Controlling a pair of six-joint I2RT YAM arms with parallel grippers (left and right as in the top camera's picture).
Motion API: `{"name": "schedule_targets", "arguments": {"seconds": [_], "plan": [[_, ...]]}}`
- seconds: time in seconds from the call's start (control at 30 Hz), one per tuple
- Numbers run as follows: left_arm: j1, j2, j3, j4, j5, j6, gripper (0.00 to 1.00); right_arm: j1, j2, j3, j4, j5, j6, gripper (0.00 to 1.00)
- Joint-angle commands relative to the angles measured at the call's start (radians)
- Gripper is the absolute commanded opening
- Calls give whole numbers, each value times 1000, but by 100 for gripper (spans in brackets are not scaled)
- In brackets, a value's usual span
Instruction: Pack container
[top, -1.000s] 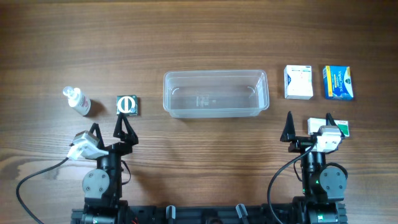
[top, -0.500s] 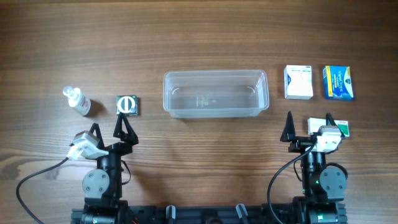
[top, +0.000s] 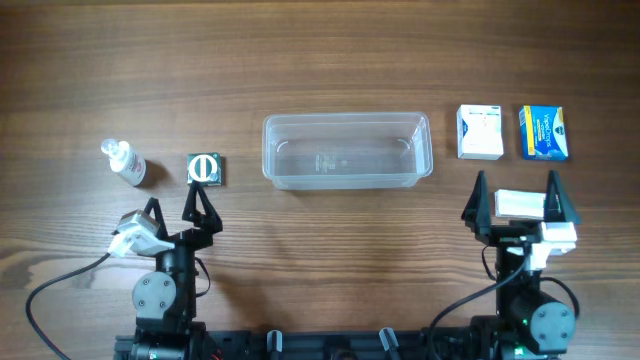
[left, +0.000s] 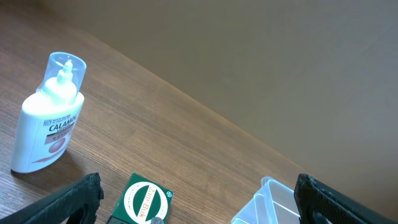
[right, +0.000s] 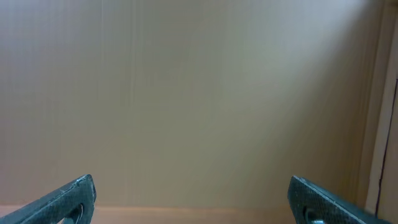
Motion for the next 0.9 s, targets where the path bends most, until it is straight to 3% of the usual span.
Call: {"name": "schedule_targets", "arguments": {"seconds": [0.0,0.1,0.2,0.27,0.37,0.43,0.63,0.77,0.87], "plan": [[8,-9,-5,0,-6,5,100,-5,152,180,-48,-30,-90,100],[8,-9,-5,0,-6,5,100,-5,440,441,-226,-102,-195,100],[8,-9,-5,0,-6,5,100,-5,783,795,-555,-61,-259,100],[8,-9,-5,0,-6,5,100,-31,1075,1146,-946,-15,-256,100],[8,-9,-5,0,-6,5,100,-171,1339,1412,-1209,-137,-148,100],[8,-9,-5,0,-6,5,100,-234,1443,1478,-1265,-274,-148,100],[8,-9,-5,0,-6,5,100,-256,1610,1481,-1295,-389,-132,100],[8,-9,-5,0,-6,5,100,-256,1669,1481,-1318,-362,-124,100],[8,-9,-5,0,-6,5,100,-256,1671,1480,-1306,-367,1,100]]}}
